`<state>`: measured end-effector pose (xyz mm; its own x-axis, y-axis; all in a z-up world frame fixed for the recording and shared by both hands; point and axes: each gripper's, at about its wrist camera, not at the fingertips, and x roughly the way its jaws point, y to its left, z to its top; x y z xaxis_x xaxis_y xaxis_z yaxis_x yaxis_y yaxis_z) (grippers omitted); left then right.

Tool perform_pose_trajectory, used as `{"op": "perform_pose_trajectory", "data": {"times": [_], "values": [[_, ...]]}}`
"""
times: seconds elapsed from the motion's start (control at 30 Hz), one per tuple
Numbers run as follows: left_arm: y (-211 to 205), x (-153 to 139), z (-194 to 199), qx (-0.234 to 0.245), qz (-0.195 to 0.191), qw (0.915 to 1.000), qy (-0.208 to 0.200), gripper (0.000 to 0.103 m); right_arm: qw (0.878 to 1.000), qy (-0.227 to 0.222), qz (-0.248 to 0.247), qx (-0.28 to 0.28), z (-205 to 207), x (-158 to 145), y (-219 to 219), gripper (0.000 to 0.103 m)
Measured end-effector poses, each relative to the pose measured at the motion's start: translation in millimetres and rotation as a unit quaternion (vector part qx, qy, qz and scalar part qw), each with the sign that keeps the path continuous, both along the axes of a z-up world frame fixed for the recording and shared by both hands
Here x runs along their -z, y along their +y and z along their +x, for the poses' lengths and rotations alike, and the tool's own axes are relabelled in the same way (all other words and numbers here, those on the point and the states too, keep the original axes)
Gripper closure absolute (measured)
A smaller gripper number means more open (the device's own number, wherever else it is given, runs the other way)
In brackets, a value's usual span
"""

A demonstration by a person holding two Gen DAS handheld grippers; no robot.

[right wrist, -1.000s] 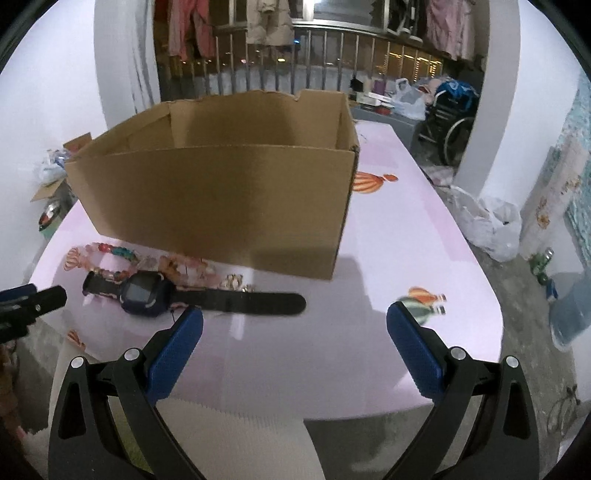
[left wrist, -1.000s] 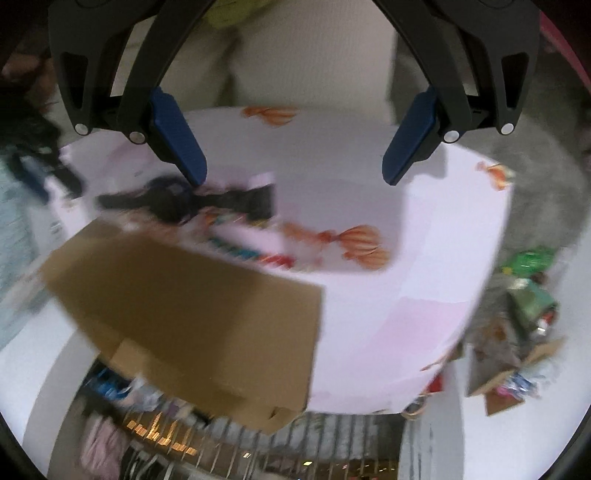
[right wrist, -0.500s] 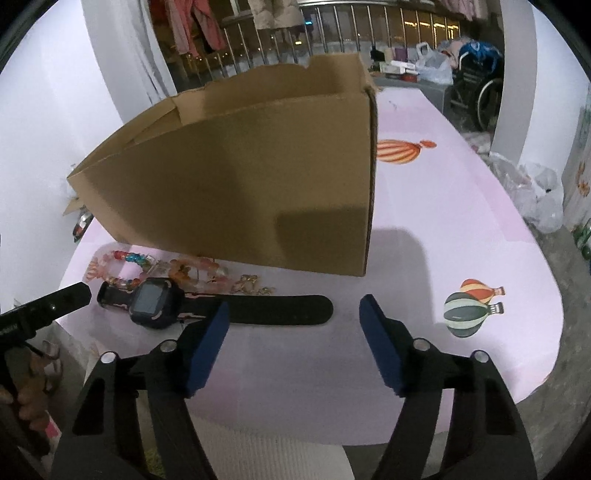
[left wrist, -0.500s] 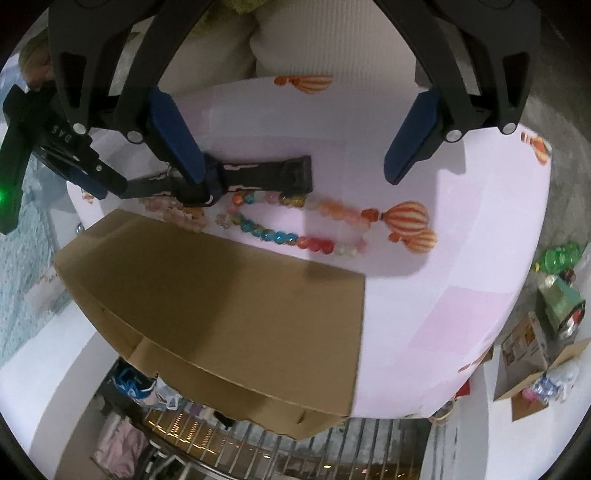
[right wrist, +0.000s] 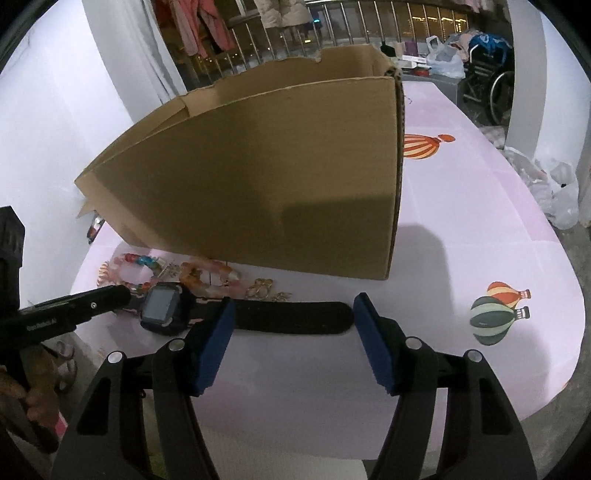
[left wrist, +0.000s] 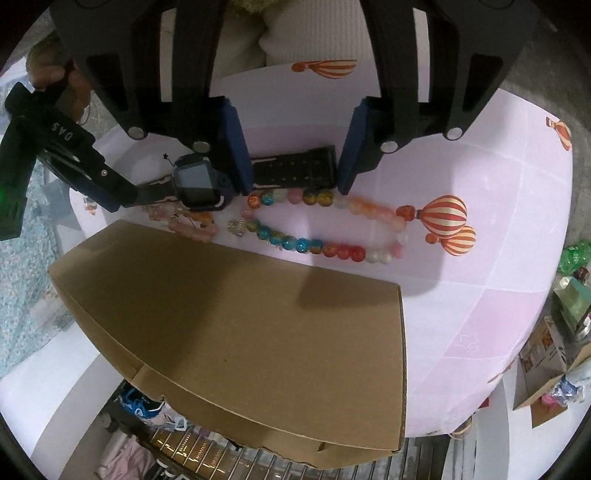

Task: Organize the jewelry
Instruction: 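Close the right tool on the black watch band while the left tool grips it too, then lift the black smartwatch with both tools and lower it into the cardboard box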

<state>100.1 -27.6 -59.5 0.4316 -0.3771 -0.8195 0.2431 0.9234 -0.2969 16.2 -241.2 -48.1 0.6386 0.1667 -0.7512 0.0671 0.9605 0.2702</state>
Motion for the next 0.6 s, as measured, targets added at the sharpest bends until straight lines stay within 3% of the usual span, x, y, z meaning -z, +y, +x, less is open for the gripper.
{"op": "perform_pose_trajectory", "data": {"times": [0.27, 0.47, 0.6], "values": [[-1, 4, -5, -0.001, -0.007, 1.0000, 0.002, 0.078, 0.997, 0.008, 0.074, -0.012, 2, -2, -2, 0.038], [2, 7, -10, 0.000, -0.006, 1.0000, -0.001, 0.090, 0.996, 0.003, 0.088, -0.007, 4, -6, 0, 0.039], [2, 8, -13, -0.001, -0.012, 0.9999, -0.005, 0.091, 0.996, 0.008, 0.090, -0.009, 5, -6, 0, 0.057]]}}
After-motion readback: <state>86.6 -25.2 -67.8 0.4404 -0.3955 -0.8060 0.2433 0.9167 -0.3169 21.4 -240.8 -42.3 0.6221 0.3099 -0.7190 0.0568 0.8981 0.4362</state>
